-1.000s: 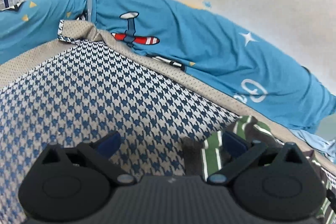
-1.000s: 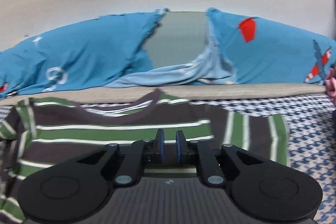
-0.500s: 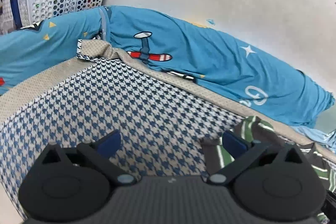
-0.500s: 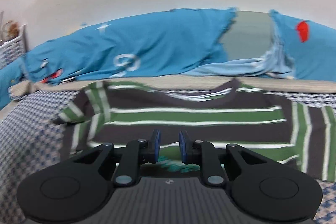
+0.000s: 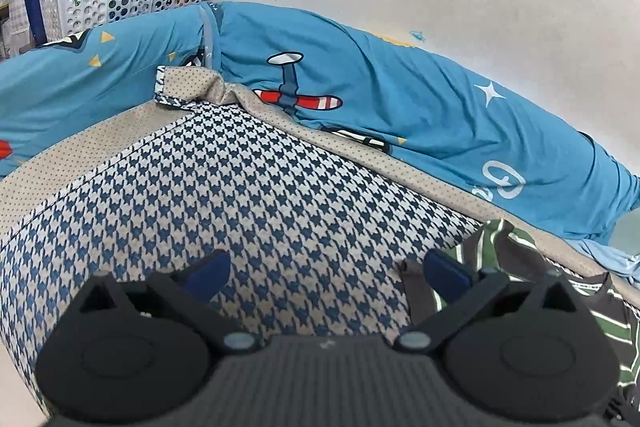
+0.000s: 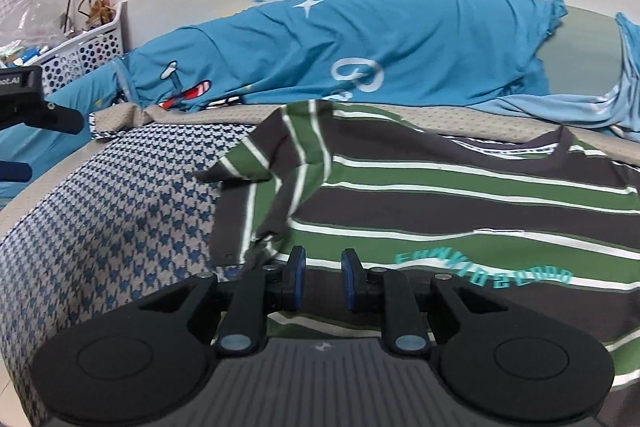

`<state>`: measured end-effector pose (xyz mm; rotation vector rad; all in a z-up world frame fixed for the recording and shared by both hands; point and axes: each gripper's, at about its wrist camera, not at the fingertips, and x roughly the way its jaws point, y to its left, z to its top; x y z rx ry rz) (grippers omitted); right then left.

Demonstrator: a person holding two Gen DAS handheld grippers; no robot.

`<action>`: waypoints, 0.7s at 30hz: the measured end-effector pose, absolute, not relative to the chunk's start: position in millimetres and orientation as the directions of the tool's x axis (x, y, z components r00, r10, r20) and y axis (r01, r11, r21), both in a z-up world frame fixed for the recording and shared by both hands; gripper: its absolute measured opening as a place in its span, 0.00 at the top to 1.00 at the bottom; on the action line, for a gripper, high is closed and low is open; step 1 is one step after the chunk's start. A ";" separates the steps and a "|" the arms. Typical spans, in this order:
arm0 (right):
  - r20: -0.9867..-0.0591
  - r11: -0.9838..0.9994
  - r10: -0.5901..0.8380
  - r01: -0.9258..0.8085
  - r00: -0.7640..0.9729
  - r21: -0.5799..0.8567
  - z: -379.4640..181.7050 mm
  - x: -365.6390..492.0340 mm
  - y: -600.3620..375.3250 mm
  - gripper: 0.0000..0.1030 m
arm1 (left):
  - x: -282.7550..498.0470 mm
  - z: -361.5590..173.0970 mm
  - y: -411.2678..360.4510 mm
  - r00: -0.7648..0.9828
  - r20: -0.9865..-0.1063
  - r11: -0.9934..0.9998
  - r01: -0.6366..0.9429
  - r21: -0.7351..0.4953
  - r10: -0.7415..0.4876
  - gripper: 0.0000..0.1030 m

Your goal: Fold clothes

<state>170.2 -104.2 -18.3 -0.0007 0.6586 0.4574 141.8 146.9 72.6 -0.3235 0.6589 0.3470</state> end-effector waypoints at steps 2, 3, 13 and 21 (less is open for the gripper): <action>-0.590 0.896 0.421 -0.419 0.689 0.149 -19.4 171.5 -101.8 0.82 | 142.1 72.1 148.5 0.736 -0.644 0.890 -0.416 -0.186 0.210 0.00; -0.592 0.895 0.422 -0.422 0.687 0.148 -19.9 171.2 -100.7 0.82 | 142.3 71.9 149.3 0.735 -0.644 0.888 -0.419 -0.189 0.210 0.00; -0.596 0.876 0.452 -0.455 0.663 0.158 -24.2 167.8 -89.5 0.82 | 143.7 70.8 154.5 0.729 -0.648 0.882 -0.433 -0.187 0.220 0.00; -0.593 0.859 0.480 -0.482 0.646 0.170 -25.9 165.3 -82.1 0.82 | 144.3 69.1 156.8 0.725 -0.651 0.881 -0.438 -0.181 0.226 0.00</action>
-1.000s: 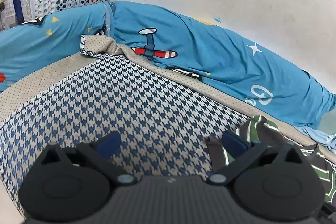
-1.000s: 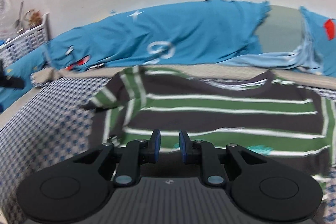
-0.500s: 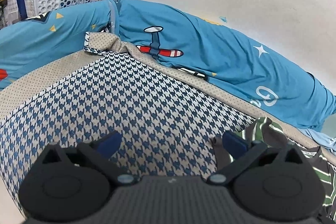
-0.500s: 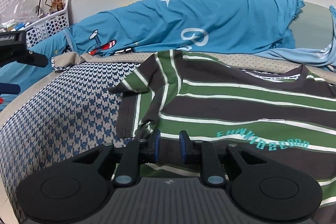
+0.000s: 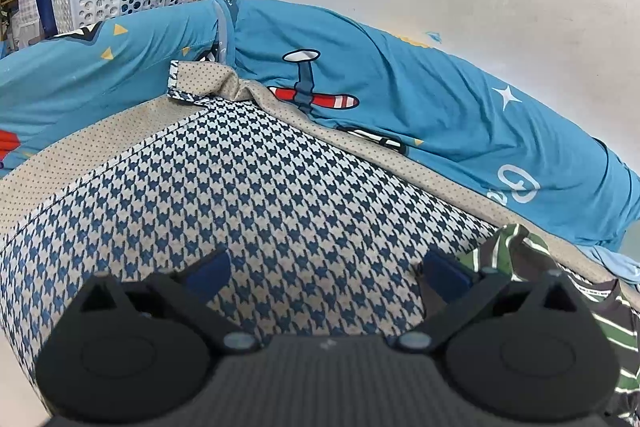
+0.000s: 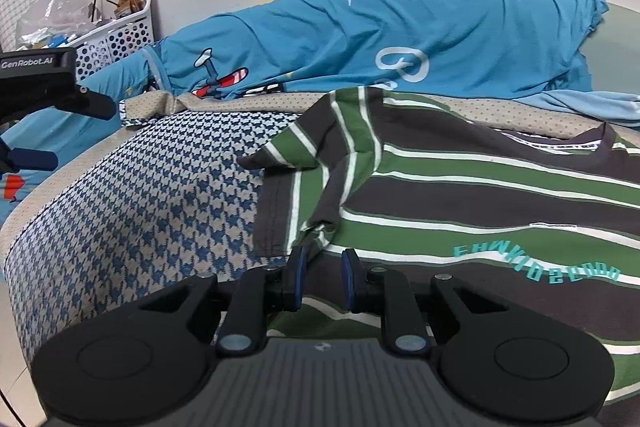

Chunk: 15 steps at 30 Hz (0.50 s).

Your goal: Fold clothes

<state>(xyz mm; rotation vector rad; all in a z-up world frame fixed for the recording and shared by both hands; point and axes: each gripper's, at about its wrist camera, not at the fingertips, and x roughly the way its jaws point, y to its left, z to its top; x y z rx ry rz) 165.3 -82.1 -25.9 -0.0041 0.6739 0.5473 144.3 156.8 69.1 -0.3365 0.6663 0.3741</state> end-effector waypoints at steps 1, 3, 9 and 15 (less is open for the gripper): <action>-0.594 0.858 0.482 -0.485 0.644 0.170 -26.1 165.2 -81.4 0.82 | 144.4 68.8 156.9 0.724 -0.651 0.881 -0.438 -0.181 0.226 0.00; -0.594 0.856 0.485 -0.487 0.641 0.173 -26.8 165.5 -80.3 0.82 | 144.6 68.0 157.0 0.723 -0.652 0.881 -0.437 -0.179 0.226 0.00; -0.596 0.854 0.491 -0.485 0.636 0.186 -28.5 167.2 -79.4 0.82 | 145.3 66.5 156.8 0.722 -0.655 0.885 -0.431 -0.175 0.223 0.00; -0.593 0.854 0.492 -0.485 0.637 0.187 -28.2 167.9 -79.0 0.82 | 144.7 64.8 160.1 0.720 -0.656 0.885 -0.433 -0.172 0.225 0.00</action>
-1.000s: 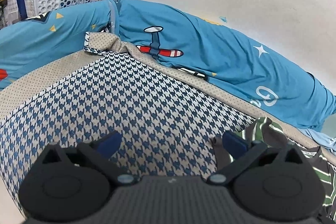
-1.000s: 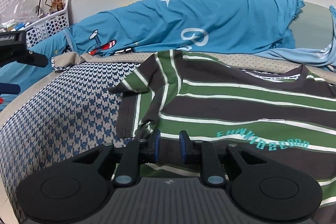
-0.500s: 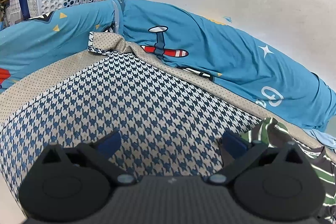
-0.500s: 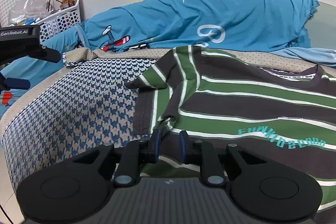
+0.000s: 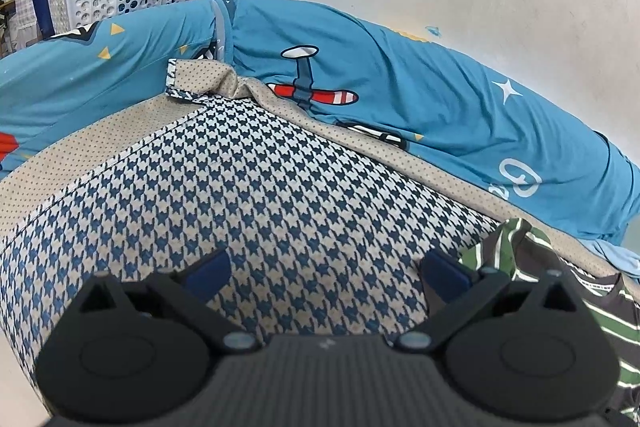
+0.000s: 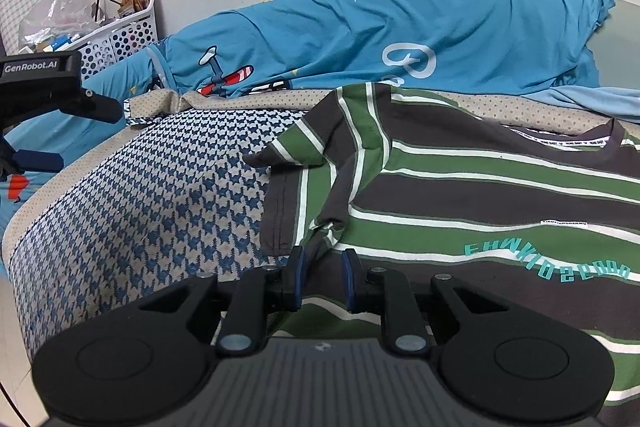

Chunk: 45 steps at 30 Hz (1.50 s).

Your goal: Fold clothes

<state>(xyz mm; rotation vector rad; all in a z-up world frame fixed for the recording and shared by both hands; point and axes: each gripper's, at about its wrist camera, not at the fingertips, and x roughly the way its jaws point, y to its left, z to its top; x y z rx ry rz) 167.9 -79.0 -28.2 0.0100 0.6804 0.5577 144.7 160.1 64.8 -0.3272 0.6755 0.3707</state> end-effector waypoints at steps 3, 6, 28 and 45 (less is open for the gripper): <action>-0.590 0.853 0.496 -0.486 0.638 0.190 -27.1 168.8 -79.0 0.82 | 145.0 63.3 162.8 0.716 -0.659 0.882 -0.439 -0.170 0.229 0.00; -0.586 0.853 0.496 -0.487 0.641 0.189 -26.6 170.9 -77.7 0.82 | 146.4 61.5 163.9 0.712 -0.665 0.880 -0.441 -0.176 0.224 0.00; -0.609 0.852 0.470 -0.509 0.639 0.124 -45.8 198.4 -9.7 0.68 | 153.5 51.8 181.9 0.703 -0.683 0.853 -0.467 -0.233 0.198 0.00; -0.615 0.868 0.408 -0.496 0.674 0.033 -55.9 210.9 20.9 0.94 | 154.5 42.8 183.0 0.706 -0.684 0.861 -0.452 -0.234 0.185 0.00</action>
